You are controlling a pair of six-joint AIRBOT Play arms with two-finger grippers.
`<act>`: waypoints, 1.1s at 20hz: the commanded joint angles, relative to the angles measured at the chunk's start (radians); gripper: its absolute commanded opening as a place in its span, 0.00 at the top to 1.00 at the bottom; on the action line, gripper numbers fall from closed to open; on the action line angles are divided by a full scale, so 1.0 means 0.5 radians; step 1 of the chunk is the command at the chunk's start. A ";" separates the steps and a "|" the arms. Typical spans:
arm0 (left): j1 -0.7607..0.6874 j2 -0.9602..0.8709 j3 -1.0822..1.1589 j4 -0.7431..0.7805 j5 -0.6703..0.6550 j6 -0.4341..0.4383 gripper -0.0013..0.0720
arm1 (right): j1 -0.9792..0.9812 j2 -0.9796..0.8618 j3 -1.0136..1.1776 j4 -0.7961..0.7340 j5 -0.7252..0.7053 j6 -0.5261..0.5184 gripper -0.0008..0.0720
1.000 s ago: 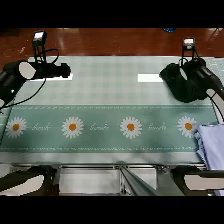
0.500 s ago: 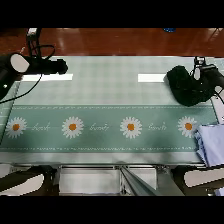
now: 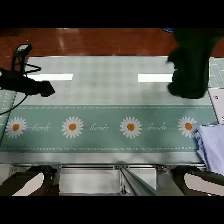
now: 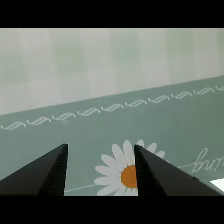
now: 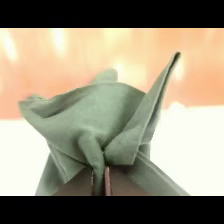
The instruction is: Fold the shirts.
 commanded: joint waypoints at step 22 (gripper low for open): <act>0.022 0.407 -0.392 -0.516 0.156 0.034 0.29 | 1.478 0.047 -1.440 1.447 -0.723 -0.148 0.79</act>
